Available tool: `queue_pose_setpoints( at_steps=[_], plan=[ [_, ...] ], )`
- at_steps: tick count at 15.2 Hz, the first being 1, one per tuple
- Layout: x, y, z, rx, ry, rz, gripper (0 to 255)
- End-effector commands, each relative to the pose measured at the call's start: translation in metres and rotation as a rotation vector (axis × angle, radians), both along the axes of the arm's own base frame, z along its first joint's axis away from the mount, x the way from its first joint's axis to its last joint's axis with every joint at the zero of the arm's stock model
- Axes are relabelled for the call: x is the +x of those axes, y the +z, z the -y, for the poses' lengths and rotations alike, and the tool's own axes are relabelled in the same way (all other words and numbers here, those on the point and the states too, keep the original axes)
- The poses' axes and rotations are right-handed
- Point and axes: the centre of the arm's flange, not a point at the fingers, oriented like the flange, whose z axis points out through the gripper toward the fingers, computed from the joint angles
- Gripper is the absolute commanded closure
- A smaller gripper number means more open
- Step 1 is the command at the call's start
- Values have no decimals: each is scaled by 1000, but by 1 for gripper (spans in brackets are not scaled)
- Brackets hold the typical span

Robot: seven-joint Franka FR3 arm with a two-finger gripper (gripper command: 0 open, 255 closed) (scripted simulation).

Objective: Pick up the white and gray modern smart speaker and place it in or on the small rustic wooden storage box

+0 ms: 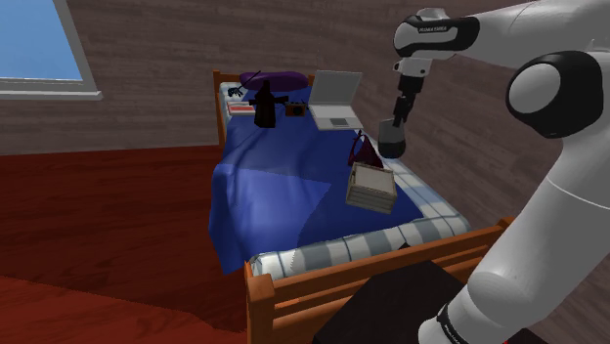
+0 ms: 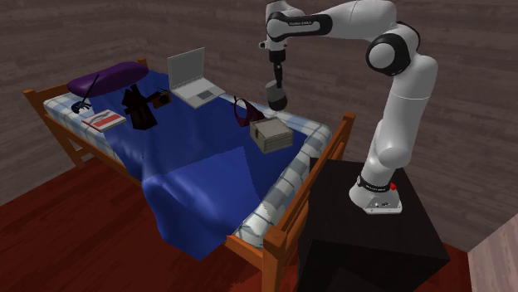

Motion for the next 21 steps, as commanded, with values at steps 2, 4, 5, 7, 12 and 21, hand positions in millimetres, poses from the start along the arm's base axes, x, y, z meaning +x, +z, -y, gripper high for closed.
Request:
queue_pose_setpoints(
  at_steps=[2, 4, 5, 7, 12, 21],
  plan=[
    [-1, -12, 7, 0, 2, 1, 255],
    [-1, -22, 7, 0, 2, 1, 255],
    [-1, -27, 7, 0, 2, 1, 255],
    [-1, -38, 7, 0, 2, 1, 255],
    [-1, -64, 7, 0, 2, 1, 255],
    [-1, -112, 7, 0, 2, 1, 255]
  ],
)
